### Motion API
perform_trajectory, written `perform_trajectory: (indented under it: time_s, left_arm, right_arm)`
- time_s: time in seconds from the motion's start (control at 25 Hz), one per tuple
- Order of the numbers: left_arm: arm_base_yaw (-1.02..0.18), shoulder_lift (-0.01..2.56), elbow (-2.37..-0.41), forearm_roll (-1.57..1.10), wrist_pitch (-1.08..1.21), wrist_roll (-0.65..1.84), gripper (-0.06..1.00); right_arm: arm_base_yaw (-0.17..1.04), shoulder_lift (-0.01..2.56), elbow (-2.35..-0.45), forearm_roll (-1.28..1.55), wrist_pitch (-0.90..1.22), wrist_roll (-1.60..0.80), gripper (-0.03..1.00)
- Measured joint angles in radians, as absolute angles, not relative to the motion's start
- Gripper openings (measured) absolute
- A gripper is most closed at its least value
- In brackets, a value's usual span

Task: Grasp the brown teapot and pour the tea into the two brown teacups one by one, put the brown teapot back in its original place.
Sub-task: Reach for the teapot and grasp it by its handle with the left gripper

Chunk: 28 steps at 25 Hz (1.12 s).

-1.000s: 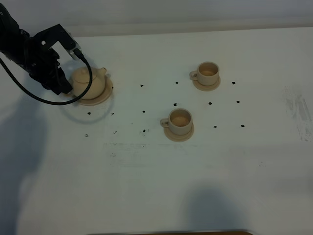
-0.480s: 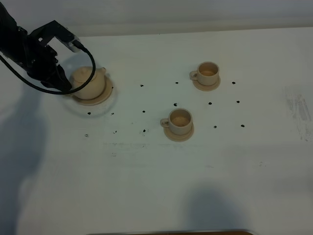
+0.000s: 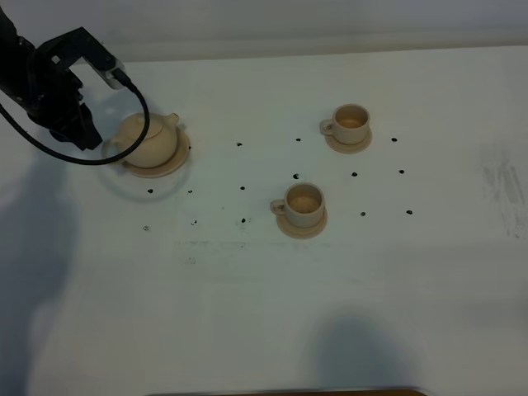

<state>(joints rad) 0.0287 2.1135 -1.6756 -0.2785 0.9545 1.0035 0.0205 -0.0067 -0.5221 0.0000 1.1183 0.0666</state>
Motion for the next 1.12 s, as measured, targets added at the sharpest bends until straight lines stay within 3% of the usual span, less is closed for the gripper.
perform_trajectory:
  time_s: [1.12]
  left_arm:
    - [0.010, 2.174, -1.675, -0.314, 0.944, 0.957, 0.28]
  right_arm:
    - [0.020, -0.007, -0.522, 0.000, 1.118, 0.067, 0.35]
